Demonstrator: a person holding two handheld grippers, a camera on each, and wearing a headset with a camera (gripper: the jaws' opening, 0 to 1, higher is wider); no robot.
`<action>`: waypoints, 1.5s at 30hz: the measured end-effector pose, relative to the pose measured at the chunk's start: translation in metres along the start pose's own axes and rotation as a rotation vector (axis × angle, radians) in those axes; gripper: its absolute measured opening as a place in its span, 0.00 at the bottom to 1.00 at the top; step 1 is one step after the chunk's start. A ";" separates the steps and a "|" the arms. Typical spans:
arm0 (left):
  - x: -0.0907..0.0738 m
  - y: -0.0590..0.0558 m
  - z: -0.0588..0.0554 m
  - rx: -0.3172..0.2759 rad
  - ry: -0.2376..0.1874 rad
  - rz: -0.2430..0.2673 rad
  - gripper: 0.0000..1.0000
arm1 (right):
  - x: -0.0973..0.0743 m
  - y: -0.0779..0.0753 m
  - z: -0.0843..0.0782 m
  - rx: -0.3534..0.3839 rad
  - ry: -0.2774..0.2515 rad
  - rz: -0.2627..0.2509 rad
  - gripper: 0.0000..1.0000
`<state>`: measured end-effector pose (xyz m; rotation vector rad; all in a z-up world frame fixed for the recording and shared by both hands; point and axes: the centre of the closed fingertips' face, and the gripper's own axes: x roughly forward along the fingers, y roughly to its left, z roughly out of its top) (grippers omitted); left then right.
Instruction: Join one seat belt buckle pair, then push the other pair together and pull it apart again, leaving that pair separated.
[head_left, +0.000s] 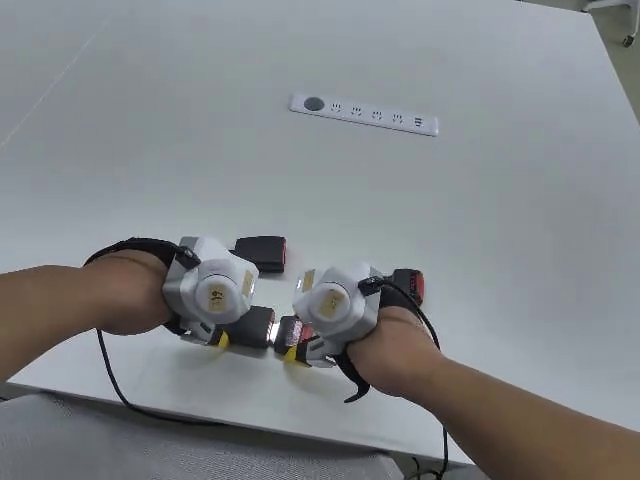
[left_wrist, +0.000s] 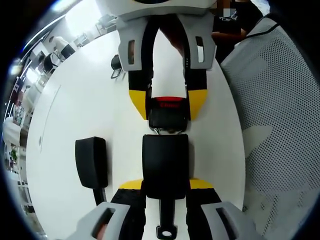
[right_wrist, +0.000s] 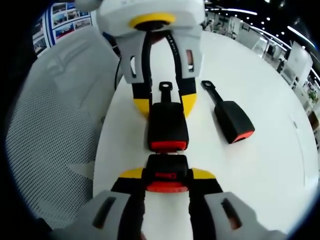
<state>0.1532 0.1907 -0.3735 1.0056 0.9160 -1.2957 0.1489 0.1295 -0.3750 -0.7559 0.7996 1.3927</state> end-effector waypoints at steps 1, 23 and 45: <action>0.000 0.000 0.000 0.001 0.001 0.000 0.30 | -0.001 0.000 0.000 0.002 0.000 0.000 0.32; -0.004 -0.002 -0.005 -0.069 -0.083 0.019 0.30 | -0.007 0.002 0.001 -0.028 -0.018 -0.019 0.32; -0.007 -0.002 -0.008 -0.078 -0.027 0.062 0.32 | -0.008 0.002 -0.003 0.045 -0.021 -0.006 0.35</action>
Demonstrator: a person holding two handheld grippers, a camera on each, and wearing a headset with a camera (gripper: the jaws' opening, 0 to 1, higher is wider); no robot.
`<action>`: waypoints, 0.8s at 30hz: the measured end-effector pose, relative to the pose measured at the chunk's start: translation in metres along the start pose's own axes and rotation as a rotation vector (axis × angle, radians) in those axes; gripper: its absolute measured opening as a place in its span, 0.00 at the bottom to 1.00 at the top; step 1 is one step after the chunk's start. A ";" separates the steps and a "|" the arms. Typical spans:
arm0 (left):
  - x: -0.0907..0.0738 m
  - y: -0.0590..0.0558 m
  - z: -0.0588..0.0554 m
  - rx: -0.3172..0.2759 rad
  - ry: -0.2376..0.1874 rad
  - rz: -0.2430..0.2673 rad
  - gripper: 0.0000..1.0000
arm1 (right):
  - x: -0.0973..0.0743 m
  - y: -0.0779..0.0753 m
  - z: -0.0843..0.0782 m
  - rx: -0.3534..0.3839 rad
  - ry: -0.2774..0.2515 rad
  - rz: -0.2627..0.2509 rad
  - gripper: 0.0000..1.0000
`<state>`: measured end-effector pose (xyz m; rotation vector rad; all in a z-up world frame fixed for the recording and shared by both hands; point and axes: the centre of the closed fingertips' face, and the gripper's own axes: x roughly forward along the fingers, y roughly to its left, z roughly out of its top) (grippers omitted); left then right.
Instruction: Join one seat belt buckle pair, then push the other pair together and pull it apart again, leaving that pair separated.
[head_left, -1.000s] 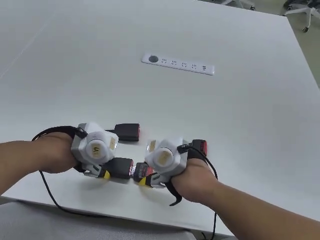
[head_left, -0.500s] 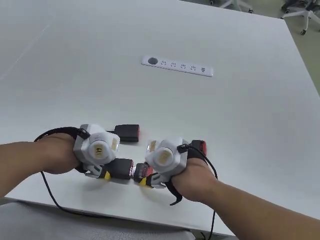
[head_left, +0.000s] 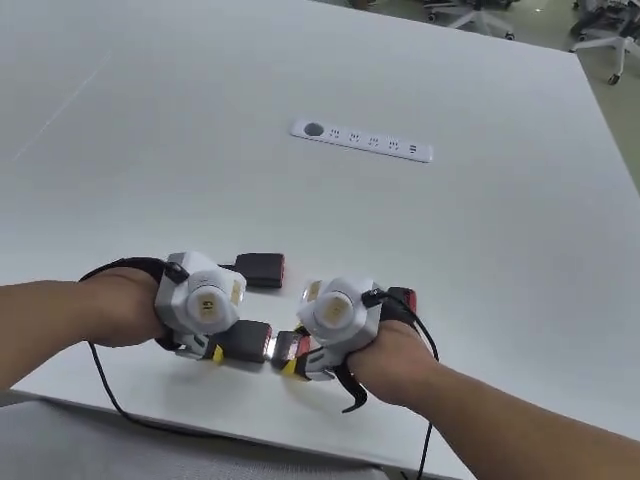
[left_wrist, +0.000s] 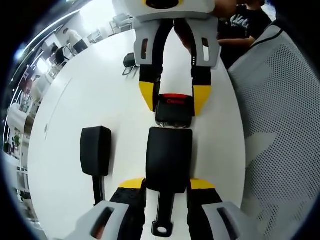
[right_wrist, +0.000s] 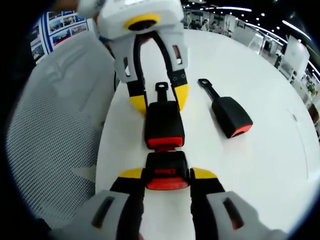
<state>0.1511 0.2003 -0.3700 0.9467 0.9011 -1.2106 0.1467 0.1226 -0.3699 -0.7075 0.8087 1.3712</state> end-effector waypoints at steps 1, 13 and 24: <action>0.000 0.000 0.000 0.000 0.003 0.005 0.33 | 0.000 0.001 0.000 -0.001 0.001 -0.002 0.35; -0.027 0.015 0.033 -0.016 -0.104 0.036 0.36 | -0.031 -0.003 0.007 -0.018 -0.053 -0.022 0.36; -0.026 0.070 0.040 -0.048 -0.120 0.103 0.37 | -0.066 -0.053 -0.043 0.017 -0.022 -0.124 0.36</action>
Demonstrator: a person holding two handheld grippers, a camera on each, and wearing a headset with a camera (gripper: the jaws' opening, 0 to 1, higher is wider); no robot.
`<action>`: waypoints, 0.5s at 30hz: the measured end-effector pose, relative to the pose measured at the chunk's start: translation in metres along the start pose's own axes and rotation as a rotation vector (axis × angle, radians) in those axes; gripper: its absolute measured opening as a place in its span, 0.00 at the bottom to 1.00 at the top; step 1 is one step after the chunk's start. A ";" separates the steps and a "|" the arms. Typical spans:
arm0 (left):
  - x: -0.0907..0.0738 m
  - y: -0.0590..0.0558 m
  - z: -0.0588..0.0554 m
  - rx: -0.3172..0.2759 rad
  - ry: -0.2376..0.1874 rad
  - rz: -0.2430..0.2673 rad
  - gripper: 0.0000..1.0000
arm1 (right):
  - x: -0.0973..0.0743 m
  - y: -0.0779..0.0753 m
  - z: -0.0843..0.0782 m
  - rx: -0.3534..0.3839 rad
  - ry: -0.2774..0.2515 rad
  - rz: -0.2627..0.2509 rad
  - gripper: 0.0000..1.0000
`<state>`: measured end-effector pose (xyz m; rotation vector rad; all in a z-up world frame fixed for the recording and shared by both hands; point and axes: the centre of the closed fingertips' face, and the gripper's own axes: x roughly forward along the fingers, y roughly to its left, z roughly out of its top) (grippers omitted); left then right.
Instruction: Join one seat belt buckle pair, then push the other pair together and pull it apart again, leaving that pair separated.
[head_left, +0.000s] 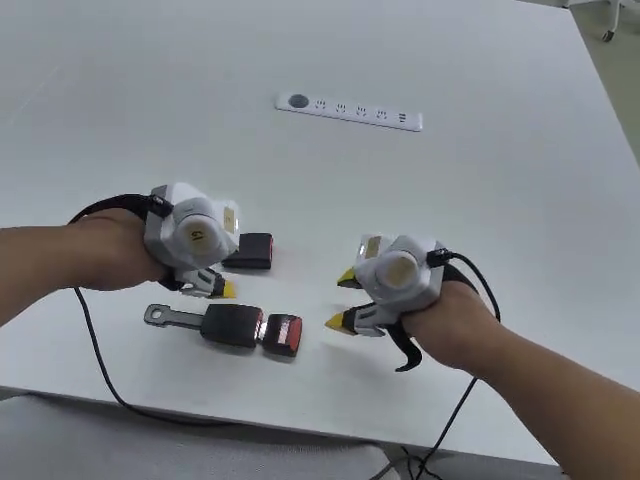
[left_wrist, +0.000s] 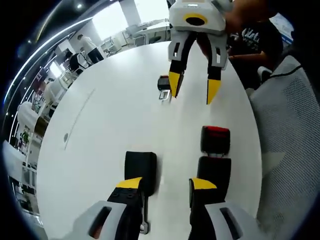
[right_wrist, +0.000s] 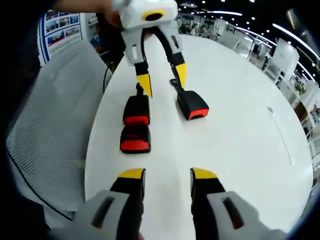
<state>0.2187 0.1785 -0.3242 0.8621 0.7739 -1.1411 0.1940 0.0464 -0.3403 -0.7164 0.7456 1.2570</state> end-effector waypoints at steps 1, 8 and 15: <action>0.003 0.006 -0.001 -0.003 0.001 0.005 0.37 | -0.003 -0.007 -0.006 0.002 0.004 -0.013 0.36; 0.019 0.025 -0.012 0.011 0.022 0.000 0.38 | -0.015 -0.039 -0.035 0.010 0.036 -0.036 0.36; 0.032 0.041 -0.013 0.020 0.029 -0.001 0.41 | -0.018 -0.062 -0.057 0.005 0.068 -0.052 0.36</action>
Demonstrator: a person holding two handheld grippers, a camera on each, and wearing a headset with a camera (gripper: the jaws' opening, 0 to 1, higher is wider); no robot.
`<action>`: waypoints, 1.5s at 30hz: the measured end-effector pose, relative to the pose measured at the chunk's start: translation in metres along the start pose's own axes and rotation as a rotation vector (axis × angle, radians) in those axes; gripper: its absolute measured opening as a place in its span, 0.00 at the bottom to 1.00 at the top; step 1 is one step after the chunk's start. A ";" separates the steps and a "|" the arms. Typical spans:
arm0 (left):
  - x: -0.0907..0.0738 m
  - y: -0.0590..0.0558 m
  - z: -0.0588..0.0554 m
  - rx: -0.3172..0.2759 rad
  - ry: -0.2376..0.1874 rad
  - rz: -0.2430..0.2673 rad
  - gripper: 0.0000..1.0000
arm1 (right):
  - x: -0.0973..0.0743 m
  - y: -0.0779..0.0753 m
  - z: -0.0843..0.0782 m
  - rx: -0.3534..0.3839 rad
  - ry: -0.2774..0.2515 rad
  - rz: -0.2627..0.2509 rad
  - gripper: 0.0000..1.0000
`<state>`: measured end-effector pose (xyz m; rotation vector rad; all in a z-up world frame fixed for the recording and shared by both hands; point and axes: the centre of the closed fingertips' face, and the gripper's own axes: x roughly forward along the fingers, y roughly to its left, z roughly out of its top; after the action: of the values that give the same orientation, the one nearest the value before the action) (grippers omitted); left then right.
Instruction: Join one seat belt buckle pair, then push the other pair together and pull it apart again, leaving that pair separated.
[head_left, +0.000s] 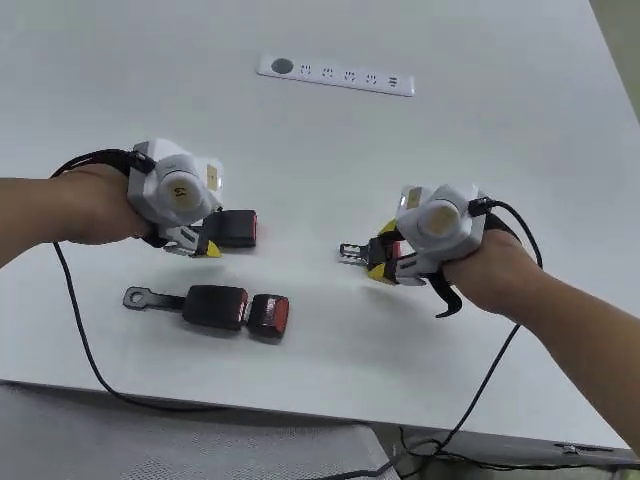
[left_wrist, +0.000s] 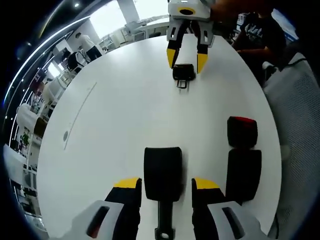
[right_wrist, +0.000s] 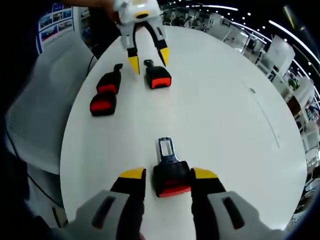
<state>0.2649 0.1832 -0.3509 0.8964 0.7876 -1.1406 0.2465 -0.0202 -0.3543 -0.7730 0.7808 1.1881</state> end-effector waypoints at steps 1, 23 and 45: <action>0.002 0.003 0.000 -0.003 0.000 0.007 0.41 | 0.000 -0.001 -0.001 0.002 0.001 0.000 0.36; 0.012 -0.010 0.011 0.052 0.009 -0.111 0.34 | 0.008 0.000 -0.010 0.002 0.040 0.108 0.33; 0.021 -0.005 0.004 0.042 0.024 -0.128 0.34 | 0.041 0.011 0.053 -0.033 0.004 0.105 0.34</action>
<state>0.2648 0.1707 -0.3685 0.9058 0.8529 -1.2644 0.2499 0.0471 -0.3631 -0.7693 0.8145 1.2961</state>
